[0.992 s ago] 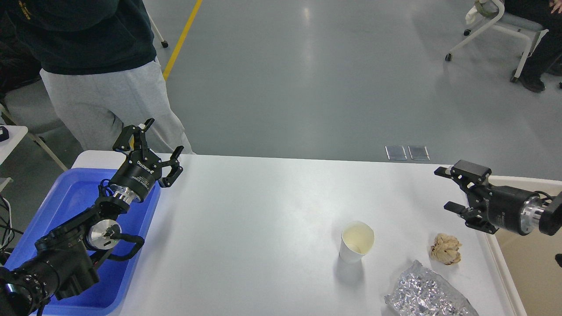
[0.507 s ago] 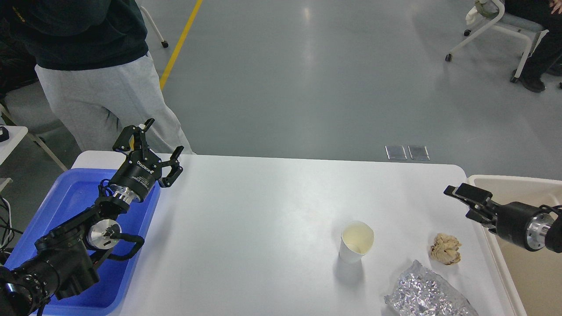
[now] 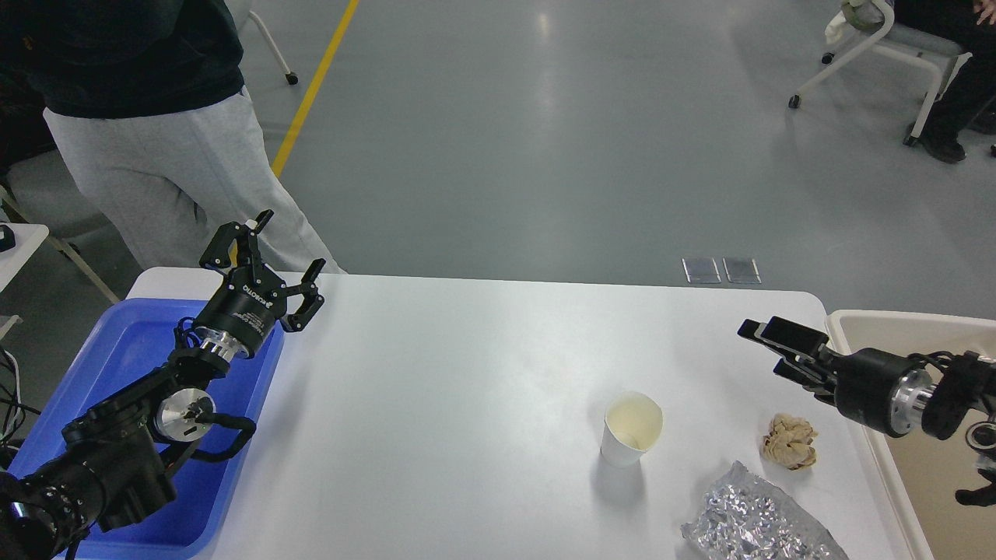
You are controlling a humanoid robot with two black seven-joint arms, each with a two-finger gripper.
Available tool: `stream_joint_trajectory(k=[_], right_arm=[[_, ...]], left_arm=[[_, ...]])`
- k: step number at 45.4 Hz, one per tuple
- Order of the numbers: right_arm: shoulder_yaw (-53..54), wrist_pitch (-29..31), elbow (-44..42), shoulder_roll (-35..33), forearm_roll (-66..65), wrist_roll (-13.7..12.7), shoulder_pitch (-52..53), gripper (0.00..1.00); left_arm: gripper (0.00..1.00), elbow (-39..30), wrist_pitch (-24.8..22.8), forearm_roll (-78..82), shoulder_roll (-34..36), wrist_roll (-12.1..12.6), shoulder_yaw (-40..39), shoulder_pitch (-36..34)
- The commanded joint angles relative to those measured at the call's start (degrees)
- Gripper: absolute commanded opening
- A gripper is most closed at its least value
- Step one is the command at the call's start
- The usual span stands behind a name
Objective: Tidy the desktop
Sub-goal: 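Move the right gripper to the white paper cup and grasp it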
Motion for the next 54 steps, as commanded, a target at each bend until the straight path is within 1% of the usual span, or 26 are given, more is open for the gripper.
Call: stream_joint_trajectory(k=[1, 7, 10, 14, 19, 26, 36, 48, 54], right_arm=[[-13.6, -0.7, 3.4, 4.3, 5.7, -0.2, 13.4, 1.00], [-27.0, -1.4, 3.2, 10.6, 13.0, -0.2, 24.4, 1.00], [-34.7, -3.1, 3.3, 15.5, 16.6, -0.1, 29.9, 1.00], [-41.7, -4.6, 3.6, 20.3, 18.8, -0.1, 34.0, 1.00], [-47.1, -6.2, 4.1, 24.7, 19.2, -0.1, 36.2, 1.00], [-50.8, -7.3, 4.1, 28.1, 19.2, 0.0, 37.6, 1.00], [-52.3, -7.4, 3.6, 30.0, 18.8, 0.0, 37.8, 1.00], [-52.5, -8.7, -0.2, 33.3, 19.2, 0.1, 34.2, 1.00], [-51.6, -8.9, -2.9, 33.4, 19.2, 0.0, 31.9, 1.00]], left_arm=[[1.00, 0.0, 0.0, 0.0, 0.0, 0.0, 0.0, 0.0], [1.00, 0.0, -0.1, 0.0, 0.0, 0.0, 0.0, 0.0], [1.00, 0.0, 0.0, 0.0, 0.0, 0.0, 0.0, 0.0], [1.00, 0.0, -0.1, 0.0, 0.0, 0.0, 0.0, 0.0], [1.00, 0.0, 0.0, 0.0, 0.0, 0.0, 0.0, 0.0], [1.00, 0.0, 0.0, 0.0, 0.0, 0.0, 0.0, 0.0], [1.00, 0.0, 0.0, 0.0, 0.0, 0.0, 0.0, 0.0], [1.00, 0.0, -0.1, 0.0, 0.0, 0.0, 0.0, 0.0], [1.00, 0.0, -0.1, 0.0, 0.0, 0.0, 0.0, 0.0]])
